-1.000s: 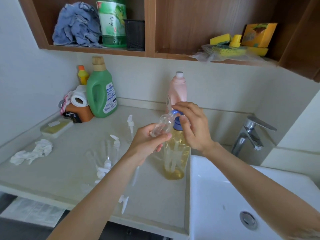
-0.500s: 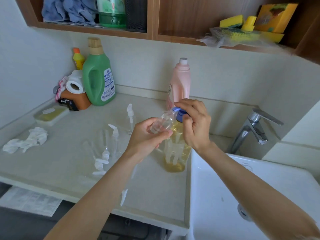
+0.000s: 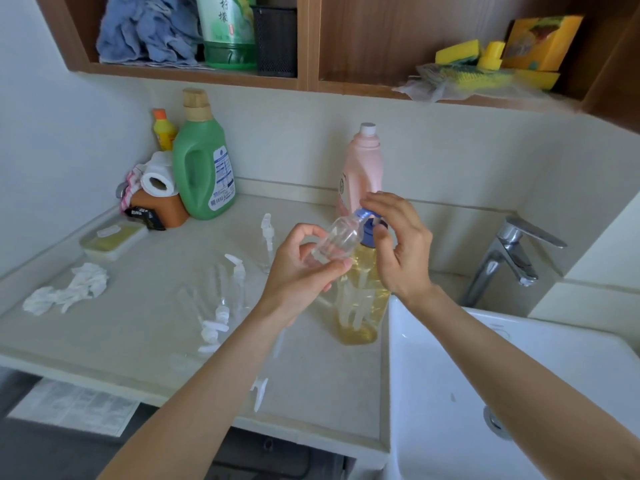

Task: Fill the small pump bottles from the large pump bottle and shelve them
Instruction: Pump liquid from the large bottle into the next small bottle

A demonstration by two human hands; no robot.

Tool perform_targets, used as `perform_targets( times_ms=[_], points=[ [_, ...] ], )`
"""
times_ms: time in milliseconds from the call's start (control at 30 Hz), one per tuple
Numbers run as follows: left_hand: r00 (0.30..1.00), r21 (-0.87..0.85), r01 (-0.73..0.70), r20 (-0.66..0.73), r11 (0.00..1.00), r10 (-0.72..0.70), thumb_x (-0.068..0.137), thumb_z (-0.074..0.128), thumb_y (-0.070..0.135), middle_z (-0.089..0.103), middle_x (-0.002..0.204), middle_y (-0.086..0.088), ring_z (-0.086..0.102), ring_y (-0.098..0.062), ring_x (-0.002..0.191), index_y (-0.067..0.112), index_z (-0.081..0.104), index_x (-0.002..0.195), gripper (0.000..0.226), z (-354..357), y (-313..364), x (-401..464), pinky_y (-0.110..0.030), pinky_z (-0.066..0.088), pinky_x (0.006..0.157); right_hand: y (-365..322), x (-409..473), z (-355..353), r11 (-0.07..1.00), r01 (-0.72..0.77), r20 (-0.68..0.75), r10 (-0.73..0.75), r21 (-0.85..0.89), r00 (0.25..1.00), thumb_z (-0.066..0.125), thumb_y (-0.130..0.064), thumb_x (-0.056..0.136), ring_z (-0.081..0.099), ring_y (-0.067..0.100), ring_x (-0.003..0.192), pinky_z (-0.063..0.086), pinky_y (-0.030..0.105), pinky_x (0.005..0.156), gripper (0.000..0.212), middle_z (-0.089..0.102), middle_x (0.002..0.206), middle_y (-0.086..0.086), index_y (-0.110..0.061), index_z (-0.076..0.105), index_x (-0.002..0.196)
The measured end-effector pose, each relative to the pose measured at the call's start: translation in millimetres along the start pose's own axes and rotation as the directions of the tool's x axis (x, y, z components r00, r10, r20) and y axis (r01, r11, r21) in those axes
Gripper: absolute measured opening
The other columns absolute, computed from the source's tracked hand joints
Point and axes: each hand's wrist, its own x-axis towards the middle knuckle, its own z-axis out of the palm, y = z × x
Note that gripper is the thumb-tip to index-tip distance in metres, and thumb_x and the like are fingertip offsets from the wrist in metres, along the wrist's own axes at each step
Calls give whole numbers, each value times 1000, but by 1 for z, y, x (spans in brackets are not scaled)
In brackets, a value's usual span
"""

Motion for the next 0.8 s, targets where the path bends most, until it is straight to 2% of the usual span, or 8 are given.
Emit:
perform_targets(
  times_ms=[100,167,400,567,733,800],
  points=[
    [998,6,39,-41,999,-39,65,79,15,70,80,-3,49,-15,51,19,50,92,40,-1,-6,0,-25,43,50,2,-8,9,999,1,-29,-2,-32,1000,42,-11,84,58,20,106,45,34,96,33,68,105,8,2,70,98],
    [997,3,54,-61,999,-54,69,81,8,68,81,-8,49,-15,50,16,51,91,38,-1,-9,0,-25,42,50,2,-13,11,998,13,-31,-16,-67,999,42,-11,82,58,20,106,44,32,95,34,69,104,10,1,70,97],
    [996,-13,27,-80,1000,-28,74,77,2,65,79,-8,46,-15,47,13,52,88,31,3,0,-4,-23,39,46,-11,3,-2,996,0,68,6,-85,998,41,-13,85,56,16,104,36,13,95,35,69,105,8,-1,70,98],
    [993,-49,-37,-115,998,31,75,75,-2,63,80,-8,43,-16,47,14,56,89,28,8,8,-7,-21,37,44,-7,18,-13,999,-2,138,9,-52,990,38,-18,90,59,17,103,42,19,93,38,70,106,7,-1,70,101],
    [989,-69,-41,-144,997,31,76,75,1,64,84,-9,46,-19,50,12,60,95,27,10,3,-7,-21,41,48,2,0,-4,1000,0,123,3,-19,992,42,-17,89,52,22,116,38,26,103,37,62,118,13,3,64,112],
    [988,-67,-21,-155,998,10,76,76,3,63,80,-8,46,-20,52,10,60,98,29,10,-1,-6,-21,41,48,5,-7,3,999,25,103,-21,-35,995,43,-20,88,52,27,114,39,30,101,39,60,116,16,5,63,111]
  ],
)
